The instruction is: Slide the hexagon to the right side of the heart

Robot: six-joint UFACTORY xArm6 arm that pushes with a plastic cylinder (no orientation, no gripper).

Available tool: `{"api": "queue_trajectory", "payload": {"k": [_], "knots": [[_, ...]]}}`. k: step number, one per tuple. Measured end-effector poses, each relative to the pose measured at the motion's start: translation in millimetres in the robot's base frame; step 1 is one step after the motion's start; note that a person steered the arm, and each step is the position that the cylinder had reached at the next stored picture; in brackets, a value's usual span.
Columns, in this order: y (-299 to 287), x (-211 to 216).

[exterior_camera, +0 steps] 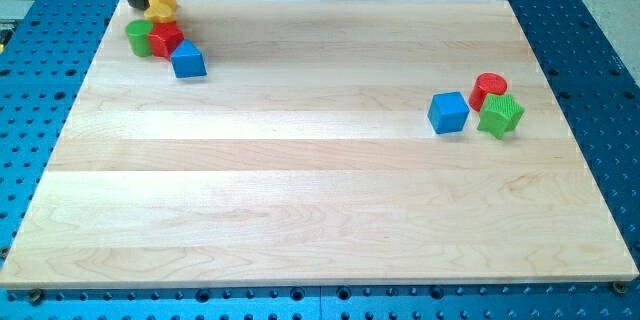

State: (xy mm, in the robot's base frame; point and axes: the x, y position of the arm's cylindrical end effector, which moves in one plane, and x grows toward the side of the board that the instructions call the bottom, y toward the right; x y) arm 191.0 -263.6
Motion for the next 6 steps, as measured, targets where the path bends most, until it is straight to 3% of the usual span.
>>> {"api": "queue_trajectory", "payload": {"k": [1, 4, 5, 6], "knots": [[2.0, 0.2], [198.7, 54.4], [261.9, 4.7], [262.9, 1.2]]}}
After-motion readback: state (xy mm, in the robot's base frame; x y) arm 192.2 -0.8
